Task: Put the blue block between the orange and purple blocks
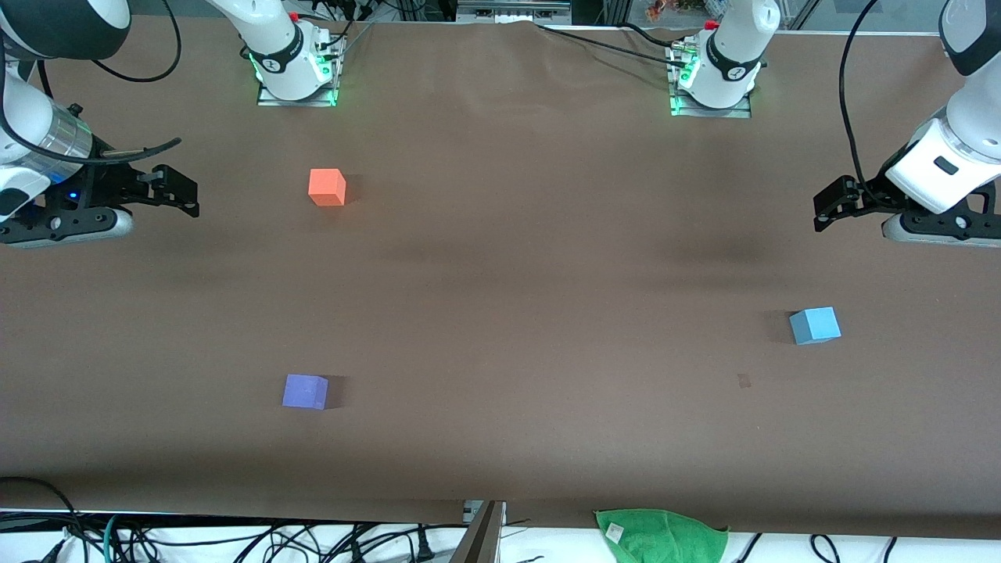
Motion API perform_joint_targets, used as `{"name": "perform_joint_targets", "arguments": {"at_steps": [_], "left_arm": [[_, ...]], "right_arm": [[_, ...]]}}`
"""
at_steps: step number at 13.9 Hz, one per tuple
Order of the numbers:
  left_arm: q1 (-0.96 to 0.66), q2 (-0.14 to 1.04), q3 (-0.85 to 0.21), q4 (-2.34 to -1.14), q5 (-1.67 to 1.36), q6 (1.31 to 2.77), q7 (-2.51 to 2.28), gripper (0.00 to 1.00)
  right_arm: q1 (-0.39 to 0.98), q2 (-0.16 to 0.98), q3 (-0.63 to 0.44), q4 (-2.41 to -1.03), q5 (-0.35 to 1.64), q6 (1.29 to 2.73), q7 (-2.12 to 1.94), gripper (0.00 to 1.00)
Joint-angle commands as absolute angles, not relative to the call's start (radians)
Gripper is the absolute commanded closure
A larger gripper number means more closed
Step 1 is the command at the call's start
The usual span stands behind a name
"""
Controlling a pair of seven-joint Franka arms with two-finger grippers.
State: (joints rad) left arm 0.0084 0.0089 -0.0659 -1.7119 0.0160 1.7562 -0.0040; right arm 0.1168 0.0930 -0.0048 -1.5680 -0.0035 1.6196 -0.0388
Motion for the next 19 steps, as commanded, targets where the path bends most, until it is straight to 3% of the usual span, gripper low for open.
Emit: {"name": "perform_joint_targets", "arguments": {"at_steps": [1,19], "left_arm": [[0.002,0.02,-0.061,-1.689,0.005,1.747,0.012,0.0],[0.012,0.063,-0.057,-1.666,-0.009,1.706,0.005,0.0]], "right_arm": [[0.112,0.081,-0.003,-1.575,-0.011,1.614,-0.035,0.0],[0.113,0.081,-0.003,-1.574,-0.011,1.612,-0.035,0.0]]}}
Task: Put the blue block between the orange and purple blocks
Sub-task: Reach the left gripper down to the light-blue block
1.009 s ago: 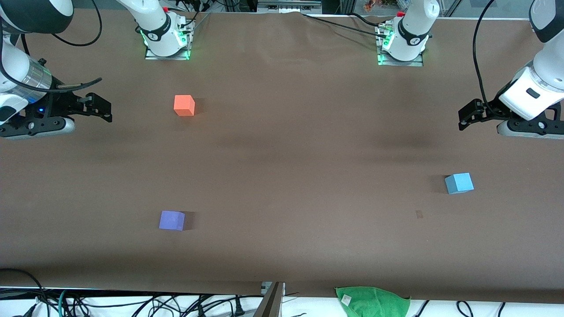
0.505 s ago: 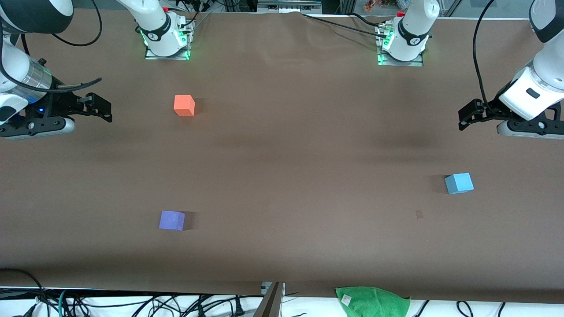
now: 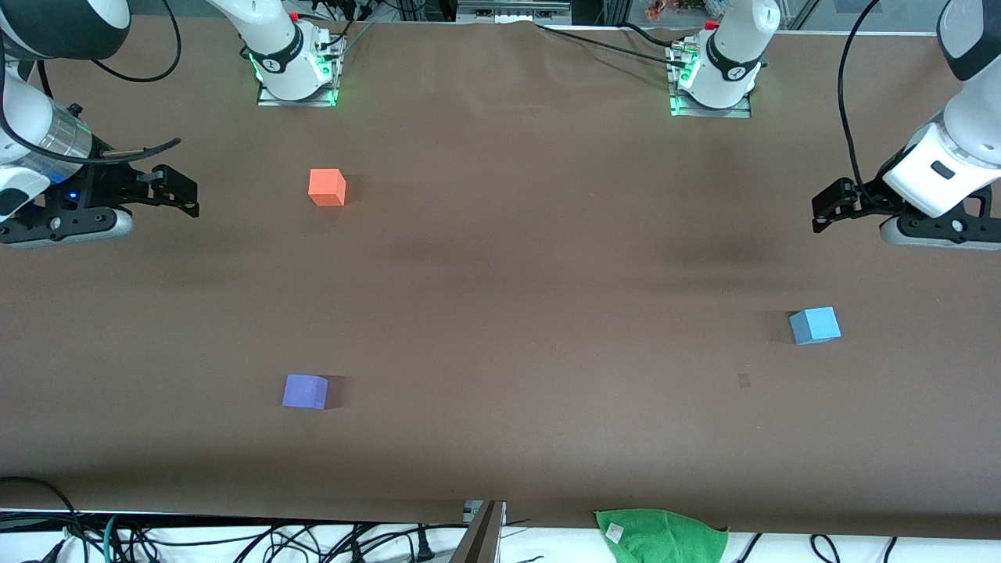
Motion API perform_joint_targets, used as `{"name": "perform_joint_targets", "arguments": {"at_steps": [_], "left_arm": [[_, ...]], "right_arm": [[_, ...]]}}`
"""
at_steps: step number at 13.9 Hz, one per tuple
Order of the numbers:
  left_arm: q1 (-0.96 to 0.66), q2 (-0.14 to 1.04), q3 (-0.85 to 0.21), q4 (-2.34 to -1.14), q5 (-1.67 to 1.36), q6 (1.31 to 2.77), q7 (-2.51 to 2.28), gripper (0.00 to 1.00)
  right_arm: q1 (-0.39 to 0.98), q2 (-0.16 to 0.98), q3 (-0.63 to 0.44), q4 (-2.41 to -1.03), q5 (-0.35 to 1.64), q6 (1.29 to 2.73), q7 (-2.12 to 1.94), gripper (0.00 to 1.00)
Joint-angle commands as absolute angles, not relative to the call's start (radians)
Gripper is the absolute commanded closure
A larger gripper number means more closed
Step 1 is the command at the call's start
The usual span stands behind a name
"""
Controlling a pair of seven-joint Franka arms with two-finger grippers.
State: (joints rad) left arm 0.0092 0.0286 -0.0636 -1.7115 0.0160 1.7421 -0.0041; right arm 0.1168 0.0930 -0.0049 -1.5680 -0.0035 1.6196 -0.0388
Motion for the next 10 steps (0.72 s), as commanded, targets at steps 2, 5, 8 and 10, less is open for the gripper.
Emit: {"name": "perform_joint_targets", "arguments": {"at_steps": [2,5,8,10], "left_arm": [[0.017,0.081,-0.051,-1.655,-0.009,1.706,0.011,0.0],[0.038,0.124,-0.046,-1.637,0.033,1.706,0.023,0.0],[0.055,0.199,-0.046,-1.632,0.068,1.758,0.028,0.0],[0.096,0.276,-0.044,-1.635,0.069,1.848,0.026,0.0]], "right_arm": [[0.112,0.081,-0.003,-1.575,-0.011,1.612,-0.035,0.0],[0.114,0.081,-0.003,-1.575,-0.011,1.612,-0.035,0.0],[0.112,0.081,-0.003,-1.574,-0.011,1.612,-0.035,0.0],[0.112,0.081,-0.003,-1.574,-0.011,1.611,-0.035,0.0]]}}
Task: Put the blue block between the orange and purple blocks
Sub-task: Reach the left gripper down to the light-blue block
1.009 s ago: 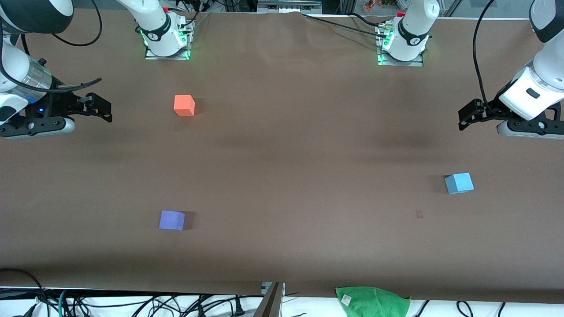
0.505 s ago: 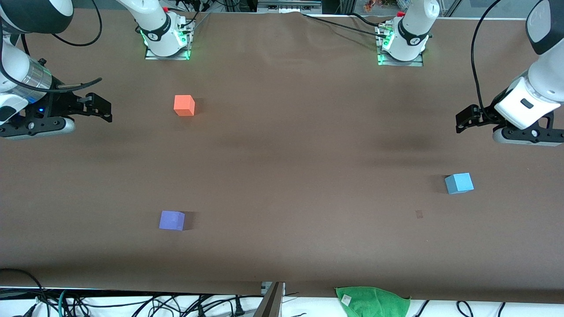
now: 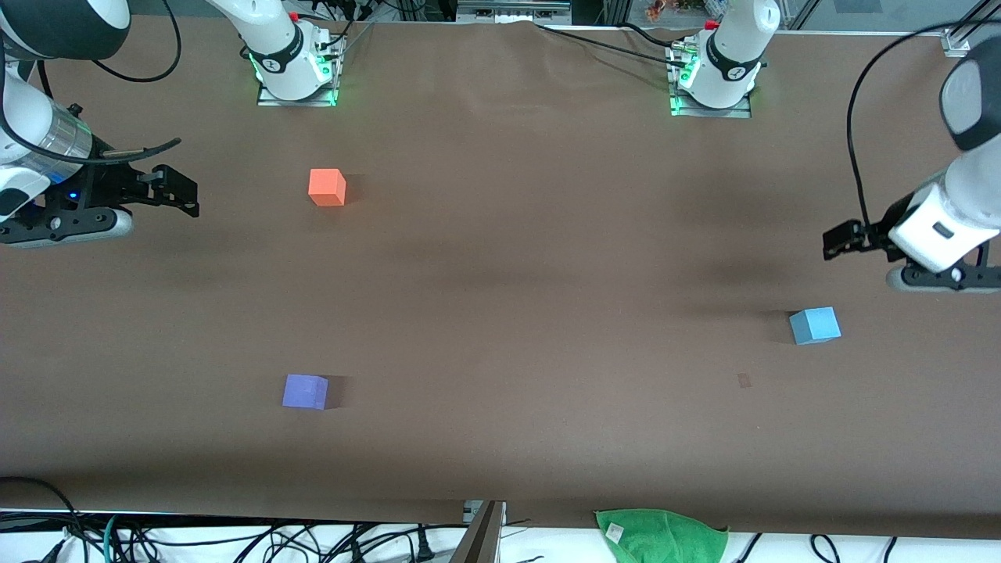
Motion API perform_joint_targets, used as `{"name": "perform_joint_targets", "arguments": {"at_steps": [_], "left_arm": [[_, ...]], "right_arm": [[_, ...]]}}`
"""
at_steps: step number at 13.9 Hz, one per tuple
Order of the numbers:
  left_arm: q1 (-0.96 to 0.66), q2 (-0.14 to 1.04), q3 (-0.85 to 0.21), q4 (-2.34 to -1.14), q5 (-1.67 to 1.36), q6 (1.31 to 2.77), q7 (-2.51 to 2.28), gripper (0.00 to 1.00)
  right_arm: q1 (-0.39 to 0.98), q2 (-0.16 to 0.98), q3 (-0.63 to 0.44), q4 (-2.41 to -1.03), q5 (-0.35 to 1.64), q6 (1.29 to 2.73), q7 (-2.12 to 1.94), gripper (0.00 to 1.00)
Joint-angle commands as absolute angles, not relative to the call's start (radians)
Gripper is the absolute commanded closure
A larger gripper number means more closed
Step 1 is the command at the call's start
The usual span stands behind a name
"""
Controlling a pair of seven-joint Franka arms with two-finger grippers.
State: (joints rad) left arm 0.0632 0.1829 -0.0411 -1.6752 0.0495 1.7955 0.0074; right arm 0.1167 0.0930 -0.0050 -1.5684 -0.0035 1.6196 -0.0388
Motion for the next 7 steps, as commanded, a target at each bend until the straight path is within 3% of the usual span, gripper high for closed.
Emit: {"name": "perform_joint_targets", "arguments": {"at_steps": [1,7], "left_arm": [[0.109,0.316,-0.044,-1.635,0.069,1.88,0.028,0.0],[0.19,0.474,-0.044,-1.637,0.069,1.962,0.02,0.0]], "right_arm": [[0.112,0.081,-0.003,-1.575,-0.011,1.611,-0.035,0.0],[0.112,0.081,-0.011,-1.575,-0.011,1.611,-0.035,0.0]]}}
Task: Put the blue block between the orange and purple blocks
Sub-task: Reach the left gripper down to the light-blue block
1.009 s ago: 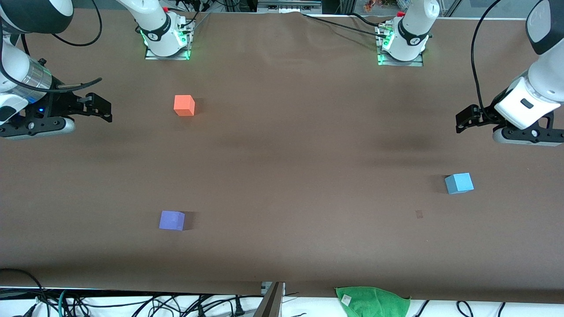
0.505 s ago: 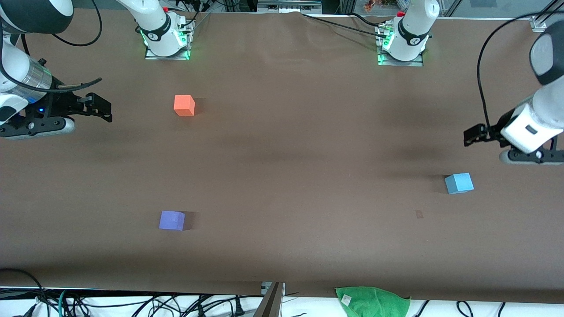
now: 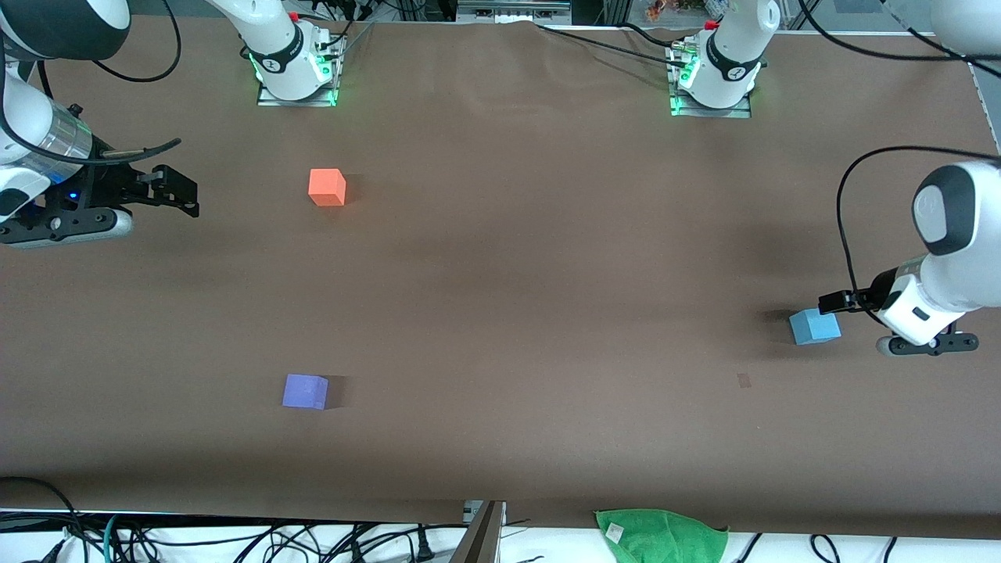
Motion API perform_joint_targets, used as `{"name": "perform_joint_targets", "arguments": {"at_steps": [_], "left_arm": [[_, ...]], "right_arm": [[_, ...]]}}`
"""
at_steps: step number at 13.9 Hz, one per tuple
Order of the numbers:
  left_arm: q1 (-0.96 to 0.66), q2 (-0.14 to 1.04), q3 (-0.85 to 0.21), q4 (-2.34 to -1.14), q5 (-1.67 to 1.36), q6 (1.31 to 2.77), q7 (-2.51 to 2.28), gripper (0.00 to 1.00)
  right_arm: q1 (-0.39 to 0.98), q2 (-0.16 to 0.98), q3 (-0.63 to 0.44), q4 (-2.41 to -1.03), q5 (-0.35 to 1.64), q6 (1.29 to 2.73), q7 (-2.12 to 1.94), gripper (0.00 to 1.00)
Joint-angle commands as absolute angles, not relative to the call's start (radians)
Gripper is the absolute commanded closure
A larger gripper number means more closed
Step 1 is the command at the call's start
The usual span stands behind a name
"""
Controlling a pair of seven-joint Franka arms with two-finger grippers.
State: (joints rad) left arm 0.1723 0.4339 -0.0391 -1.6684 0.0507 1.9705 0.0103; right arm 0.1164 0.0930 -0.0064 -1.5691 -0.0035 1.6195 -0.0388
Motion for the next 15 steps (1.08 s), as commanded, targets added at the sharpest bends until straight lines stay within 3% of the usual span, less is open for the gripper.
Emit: {"name": "perform_joint_targets", "arguments": {"at_steps": [1,8,12,13,15], "left_arm": [[0.204,0.51,-0.043,-1.637,0.069,1.965,0.02,0.01],[0.219,0.652,-0.044,-1.643,0.152,2.141,0.029,0.0],[0.219,0.687,-0.044,-1.644,0.14,2.146,0.017,0.06],[0.219,0.69,-0.044,-1.644,0.14,2.146,0.017,0.14],[0.218,0.695,-0.044,-1.64,0.14,2.146,0.017,0.56]], "right_arm": [[0.113,0.081,-0.011,-1.575,-0.011,1.611,-0.035,0.0],[0.118,0.077,0.002,-1.572,-0.011,1.609,-0.034,0.0],[0.118,0.077,0.002,-1.572,-0.009,1.609,-0.034,0.0],[0.118,0.077,0.002,-1.572,-0.009,1.611,-0.034,0.0],[0.118,0.077,0.002,-1.572,-0.009,1.611,-0.034,0.0]]}}
